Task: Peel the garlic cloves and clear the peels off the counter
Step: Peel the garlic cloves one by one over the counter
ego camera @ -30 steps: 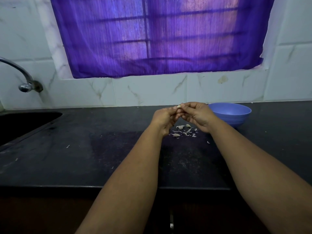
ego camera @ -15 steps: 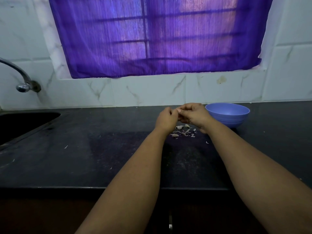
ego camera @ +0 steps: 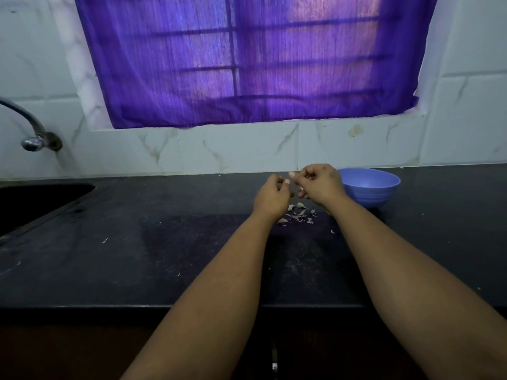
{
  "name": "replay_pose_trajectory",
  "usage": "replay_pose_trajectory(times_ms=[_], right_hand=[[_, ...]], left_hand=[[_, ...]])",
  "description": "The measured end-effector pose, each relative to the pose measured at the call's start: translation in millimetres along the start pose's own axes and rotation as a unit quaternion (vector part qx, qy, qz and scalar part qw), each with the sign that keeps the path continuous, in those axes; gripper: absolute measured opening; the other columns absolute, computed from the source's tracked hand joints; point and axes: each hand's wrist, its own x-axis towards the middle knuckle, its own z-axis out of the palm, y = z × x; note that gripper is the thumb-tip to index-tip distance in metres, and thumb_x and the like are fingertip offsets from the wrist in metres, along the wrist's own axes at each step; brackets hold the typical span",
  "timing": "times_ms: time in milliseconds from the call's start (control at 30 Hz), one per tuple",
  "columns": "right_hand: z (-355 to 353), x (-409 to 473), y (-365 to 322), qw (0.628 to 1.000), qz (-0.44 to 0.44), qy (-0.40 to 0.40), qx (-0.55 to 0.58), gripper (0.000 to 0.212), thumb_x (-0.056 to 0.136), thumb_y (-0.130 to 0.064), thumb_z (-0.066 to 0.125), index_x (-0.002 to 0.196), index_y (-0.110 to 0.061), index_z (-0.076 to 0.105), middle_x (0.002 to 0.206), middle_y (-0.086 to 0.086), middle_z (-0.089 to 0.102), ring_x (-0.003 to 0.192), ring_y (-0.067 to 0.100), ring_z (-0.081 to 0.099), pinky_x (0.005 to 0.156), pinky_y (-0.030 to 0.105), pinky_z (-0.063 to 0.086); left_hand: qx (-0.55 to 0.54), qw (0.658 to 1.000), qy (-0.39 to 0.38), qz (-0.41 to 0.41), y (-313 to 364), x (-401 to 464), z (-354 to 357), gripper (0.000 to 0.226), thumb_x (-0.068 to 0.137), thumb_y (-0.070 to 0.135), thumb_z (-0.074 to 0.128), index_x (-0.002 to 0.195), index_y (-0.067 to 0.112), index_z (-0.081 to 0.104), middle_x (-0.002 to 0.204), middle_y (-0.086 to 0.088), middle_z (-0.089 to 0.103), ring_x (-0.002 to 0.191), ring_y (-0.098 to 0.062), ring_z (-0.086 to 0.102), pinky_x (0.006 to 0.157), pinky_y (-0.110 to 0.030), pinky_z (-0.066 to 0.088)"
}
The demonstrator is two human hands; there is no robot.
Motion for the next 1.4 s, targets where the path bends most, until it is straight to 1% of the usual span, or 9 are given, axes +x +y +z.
replay_pose_trajectory(times_ms=[67, 200, 267, 500, 667, 833, 1000, 1200, 1400], right_hand=[[-10, 2, -2, 0.999, -0.023, 0.039, -0.015, 0.022, 0.085, -0.029, 0.073, 0.081, -0.007, 0.070, 0.062, 0.002, 0.066, 0.051, 0.003, 0.062, 0.061, 0.017, 0.052], [-42, 14, 0, 0.984, -0.032, 0.167, -0.051, 0.022, 0.095, -0.014, 0.056, 0.110, -0.004, 0.067, 0.097, 0.008, 0.063, 0.091, 0.021, 0.060, 0.081, 0.025, 0.044], [-58, 18, 7, 0.977, 0.016, 0.207, -0.039, 0.023, 0.098, -0.018, 0.045, 0.111, -0.005, 0.058, 0.090, 0.002, 0.057, 0.090, 0.023, 0.055, 0.080, 0.032, 0.042], [-66, 23, 27, 0.970, 0.061, 0.118, -0.205, 0.048, 0.090, 0.010, 0.030, 0.129, 0.000, 0.056, 0.133, 0.018, 0.053, 0.121, 0.035, 0.051, 0.100, 0.041, 0.040], [-42, 22, 16, 0.974, -0.109, 0.073, -0.185, 0.027, 0.089, 0.002, 0.054, 0.110, -0.005, 0.071, 0.111, 0.014, 0.066, 0.103, 0.028, 0.061, 0.091, 0.034, 0.046], [-3, 13, 19, 0.966, -0.079, -0.106, -0.222, 0.012, 0.083, -0.006, 0.070, 0.093, -0.010, 0.075, 0.093, 0.006, 0.074, 0.084, 0.018, 0.066, 0.081, 0.030, 0.053], [7, 13, 31, 0.923, -0.042, -0.203, -0.324, 0.025, 0.090, -0.008, 0.064, 0.113, -0.012, 0.070, 0.115, 0.008, 0.068, 0.104, 0.024, 0.063, 0.086, 0.026, 0.047], [7, 16, 34, 0.933, -0.038, -0.176, -0.311, 0.018, 0.087, 0.000, 0.064, 0.097, -0.012, 0.074, 0.105, 0.009, 0.070, 0.092, 0.023, 0.065, 0.080, 0.027, 0.051], [6, 17, 26, 0.954, -0.130, -0.095, -0.253, 0.029, 0.089, 0.005, 0.049, 0.098, -0.011, 0.072, 0.097, 0.008, 0.055, 0.087, 0.023, 0.059, 0.079, 0.031, 0.046]], left_hand=[[-0.001, 1.000, -0.023, 0.005, 3, -3, 4, 0.018, 0.100, 0.031, 0.044, 0.110, 0.019, 0.051, 0.103, -0.003, 0.070, 0.093, -0.025, 0.065, 0.085, -0.042, 0.053], [0.028, 0.998, -0.055, 0.024, 2, -2, 8, 0.033, 0.099, 0.029, 0.047, 0.129, 0.015, 0.050, 0.117, -0.008, 0.064, 0.103, -0.024, 0.062, 0.094, -0.041, 0.049], [0.044, 0.996, -0.069, 0.029, 0, -1, 8, 0.035, 0.099, 0.025, 0.049, 0.132, 0.013, 0.050, 0.125, -0.009, 0.059, 0.111, -0.023, 0.058, 0.098, -0.037, 0.047], [0.086, 0.992, -0.082, 0.033, -3, 0, 10, 0.035, 0.097, 0.016, 0.052, 0.131, 0.008, 0.055, 0.129, -0.008, 0.060, 0.116, -0.021, 0.057, 0.101, -0.034, 0.044], [0.117, 0.993, 0.008, -0.016, -10, 7, -3, 0.011, 0.090, 0.024, 0.064, 0.083, 0.017, 0.069, 0.094, -0.003, 0.071, 0.099, -0.021, 0.064, 0.085, -0.030, 0.050], [0.130, 0.986, 0.052, -0.085, -13, 11, -13, 0.023, 0.071, 0.014, 0.081, 0.057, 0.021, 0.064, 0.078, 0.003, 0.072, 0.078, -0.013, 0.067, 0.069, -0.026, 0.052], [0.106, 0.977, 0.119, -0.140, -22, 14, -24, 0.020, 0.077, 0.011, 0.072, 0.063, 0.022, 0.063, 0.087, 0.001, 0.071, 0.086, -0.016, 0.065, 0.070, -0.027, 0.051], [0.075, 0.976, 0.134, -0.154, -23, 16, -32, 0.024, 0.086, 0.006, 0.054, 0.103, 0.016, 0.067, 0.111, -0.004, 0.066, 0.108, -0.023, 0.058, 0.078, -0.028, 0.047], [0.020, 0.996, 0.047, -0.076, -18, 15, -12, 0.006, 0.087, 0.018, 0.065, 0.093, 0.019, 0.064, 0.102, -0.006, 0.070, 0.098, -0.023, 0.065, 0.087, -0.041, 0.055]])
